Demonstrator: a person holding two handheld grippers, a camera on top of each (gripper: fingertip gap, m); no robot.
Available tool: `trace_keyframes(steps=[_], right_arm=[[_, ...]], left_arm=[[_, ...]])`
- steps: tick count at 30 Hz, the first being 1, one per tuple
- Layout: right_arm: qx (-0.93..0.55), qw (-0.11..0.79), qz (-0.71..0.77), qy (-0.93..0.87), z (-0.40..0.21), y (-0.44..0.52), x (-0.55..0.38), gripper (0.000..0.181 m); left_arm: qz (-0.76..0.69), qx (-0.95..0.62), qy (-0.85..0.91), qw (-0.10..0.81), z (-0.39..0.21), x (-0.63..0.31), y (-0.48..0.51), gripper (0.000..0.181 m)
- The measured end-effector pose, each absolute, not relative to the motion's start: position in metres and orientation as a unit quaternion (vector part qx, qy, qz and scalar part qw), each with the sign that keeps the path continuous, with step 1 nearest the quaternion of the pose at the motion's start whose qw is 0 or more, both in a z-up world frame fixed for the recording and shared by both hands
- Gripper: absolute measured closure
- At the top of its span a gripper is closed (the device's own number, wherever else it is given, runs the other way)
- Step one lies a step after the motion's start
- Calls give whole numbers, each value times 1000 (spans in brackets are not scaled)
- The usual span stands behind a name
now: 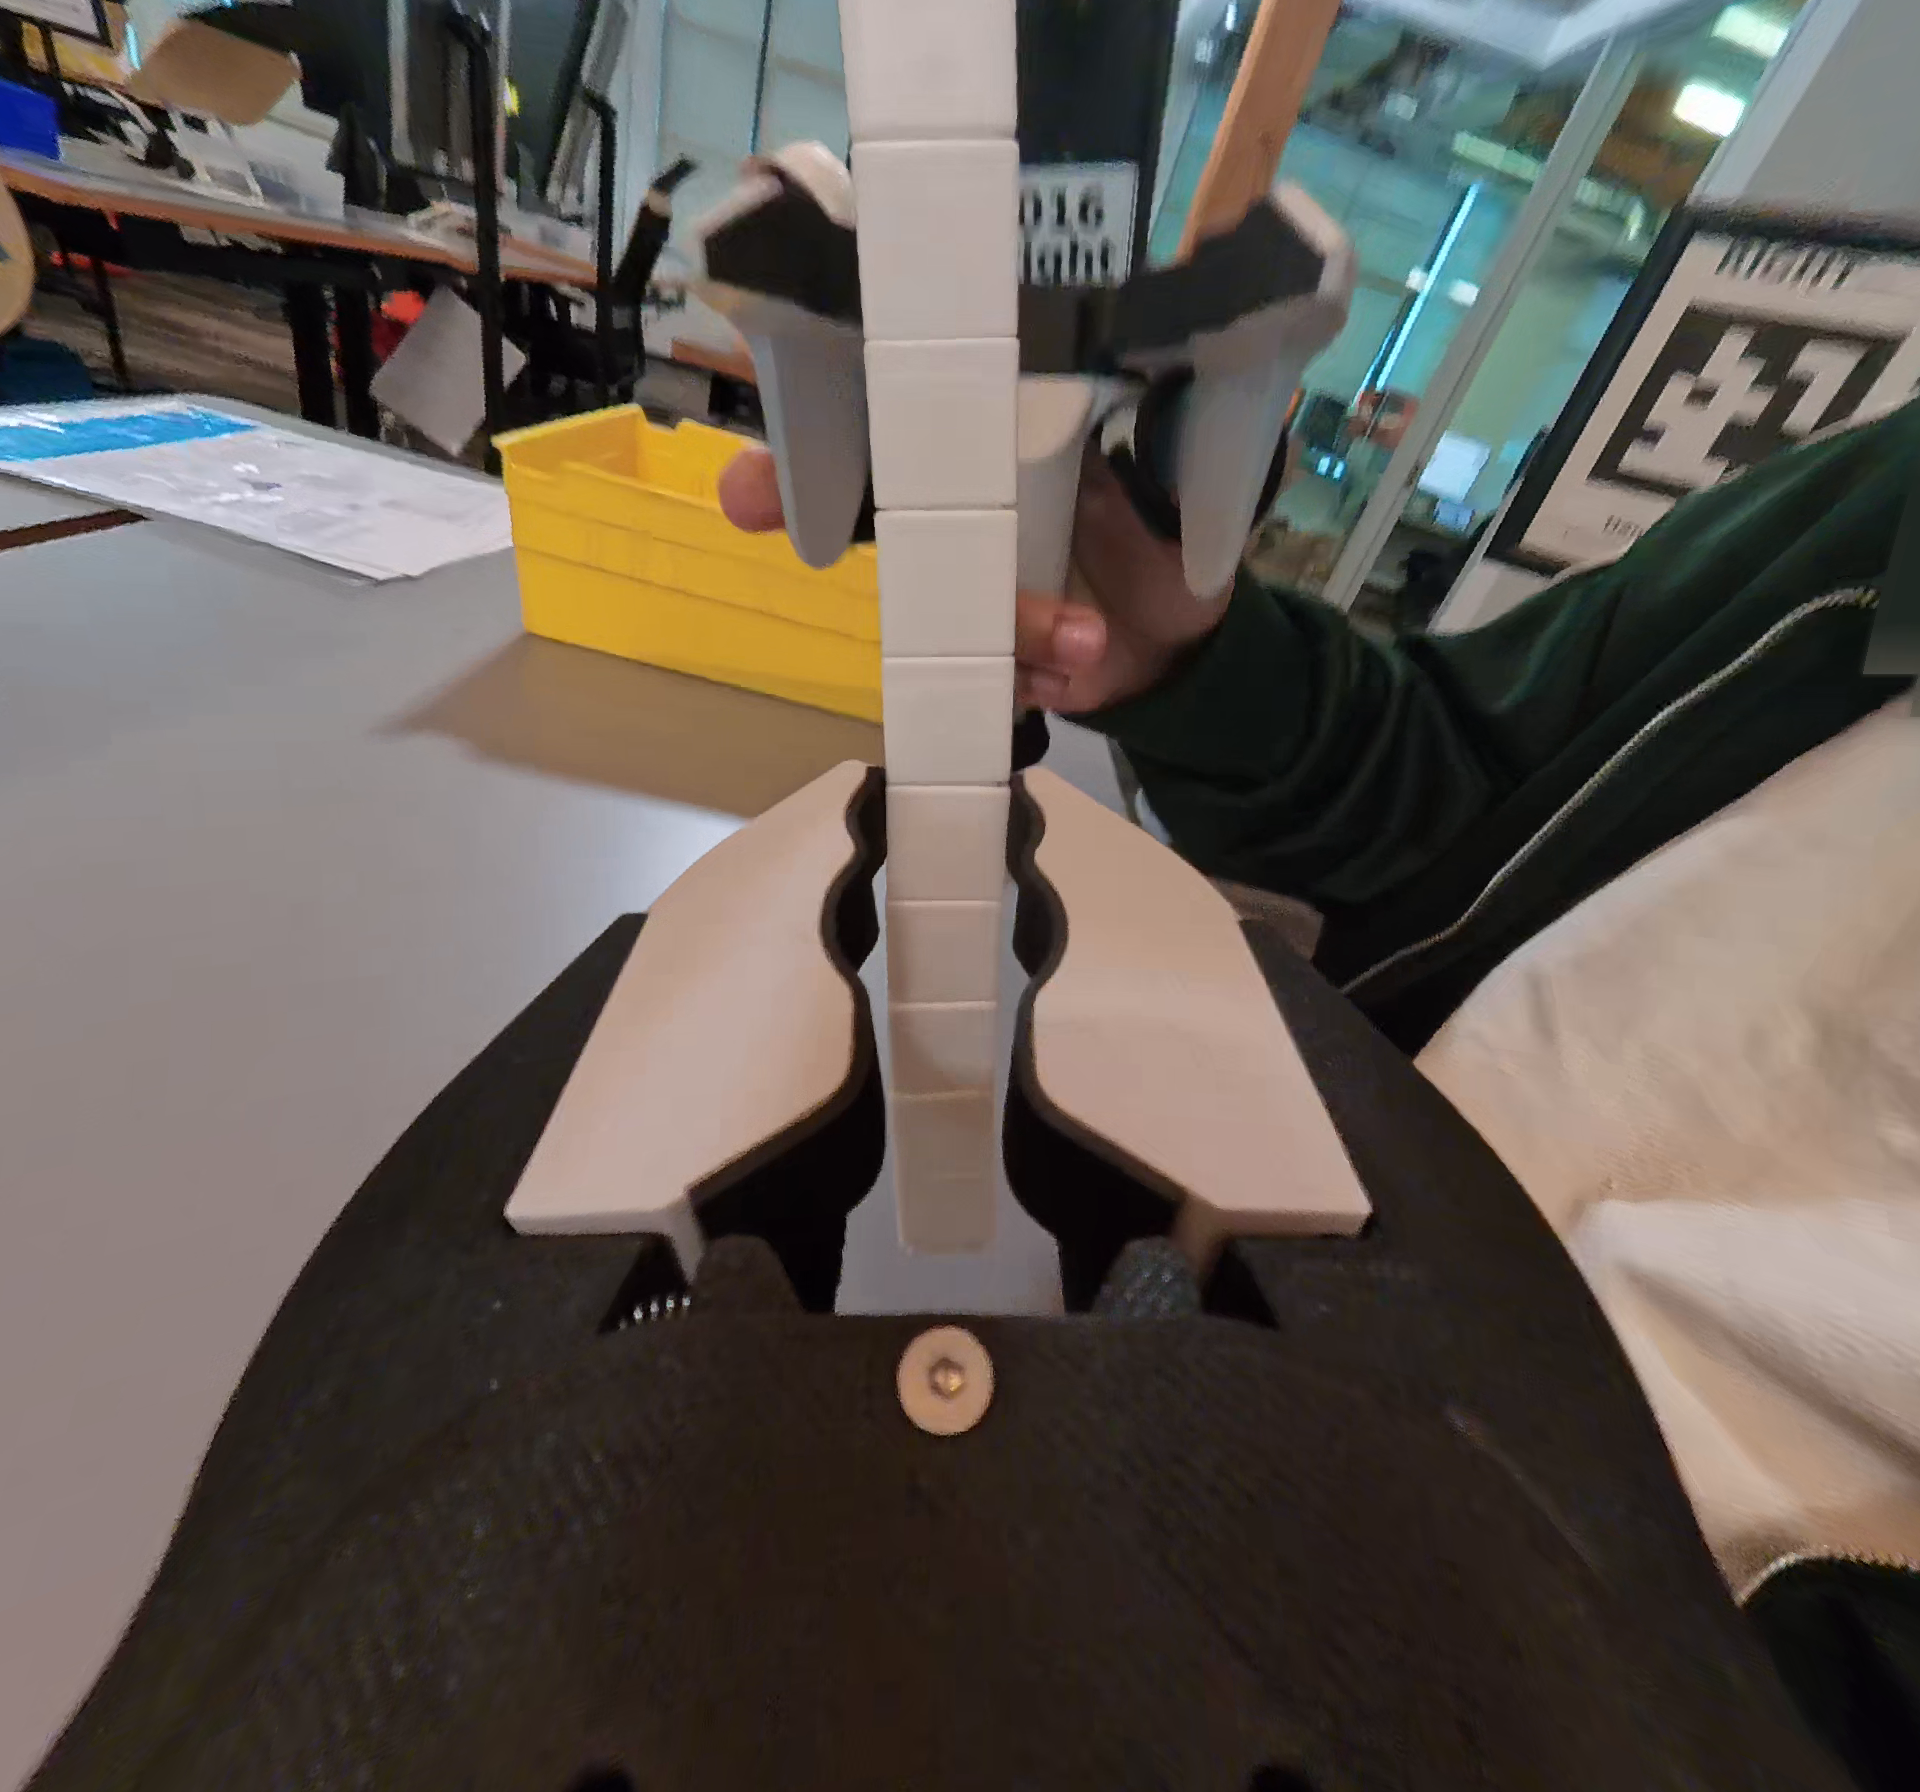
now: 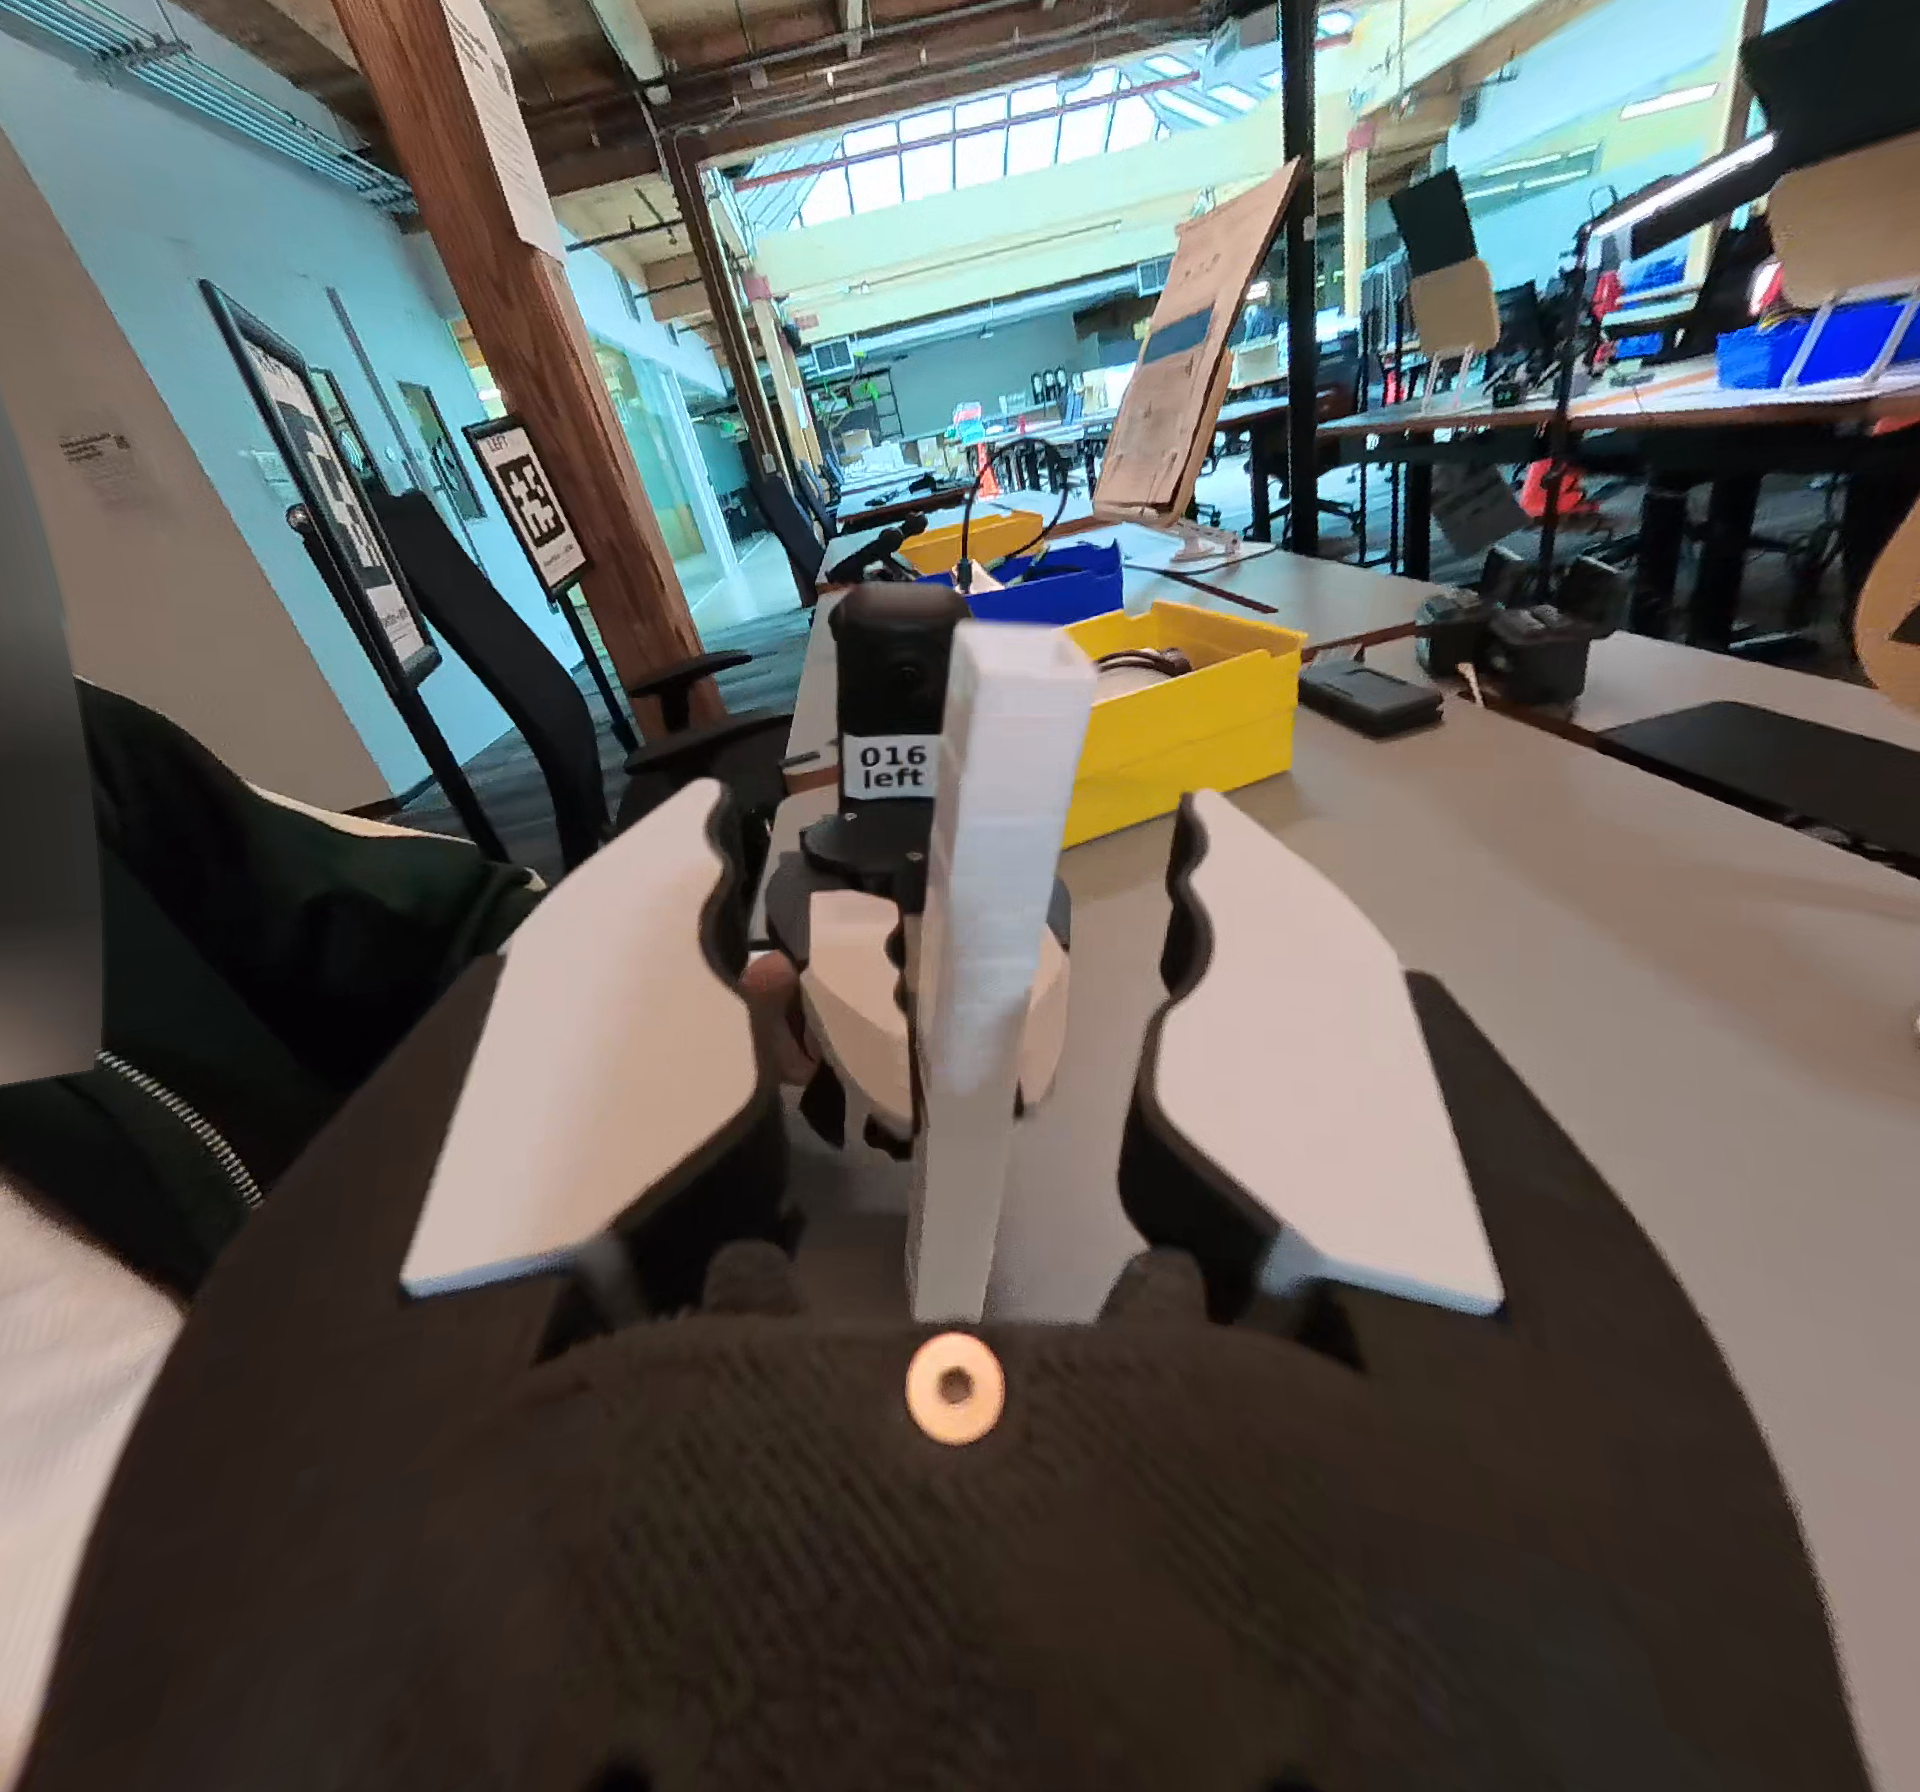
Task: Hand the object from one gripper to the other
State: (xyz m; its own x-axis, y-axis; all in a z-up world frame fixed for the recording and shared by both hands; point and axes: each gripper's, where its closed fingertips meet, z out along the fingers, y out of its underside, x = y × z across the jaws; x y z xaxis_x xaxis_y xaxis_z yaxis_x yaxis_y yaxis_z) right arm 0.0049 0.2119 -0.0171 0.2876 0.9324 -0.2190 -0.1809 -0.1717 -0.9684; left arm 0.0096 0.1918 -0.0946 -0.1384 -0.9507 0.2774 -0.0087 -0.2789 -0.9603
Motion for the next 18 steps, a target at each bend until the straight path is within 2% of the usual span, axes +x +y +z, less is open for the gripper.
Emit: trace_keyframes(steps=[4,12,18], right_arm=[[-579,554,506,-320,-31,215,3,104],[-601,509,520,-330,-91,215,-20,117],[-595,498,498,-388,-110,200,-40,133]], left_arm=[[-643,-514,397,405,-77,-5,206,159],[-626,-500,408,439,-56,-15,208,159],[-627,-485,412,449,-42,-17,203,159]])
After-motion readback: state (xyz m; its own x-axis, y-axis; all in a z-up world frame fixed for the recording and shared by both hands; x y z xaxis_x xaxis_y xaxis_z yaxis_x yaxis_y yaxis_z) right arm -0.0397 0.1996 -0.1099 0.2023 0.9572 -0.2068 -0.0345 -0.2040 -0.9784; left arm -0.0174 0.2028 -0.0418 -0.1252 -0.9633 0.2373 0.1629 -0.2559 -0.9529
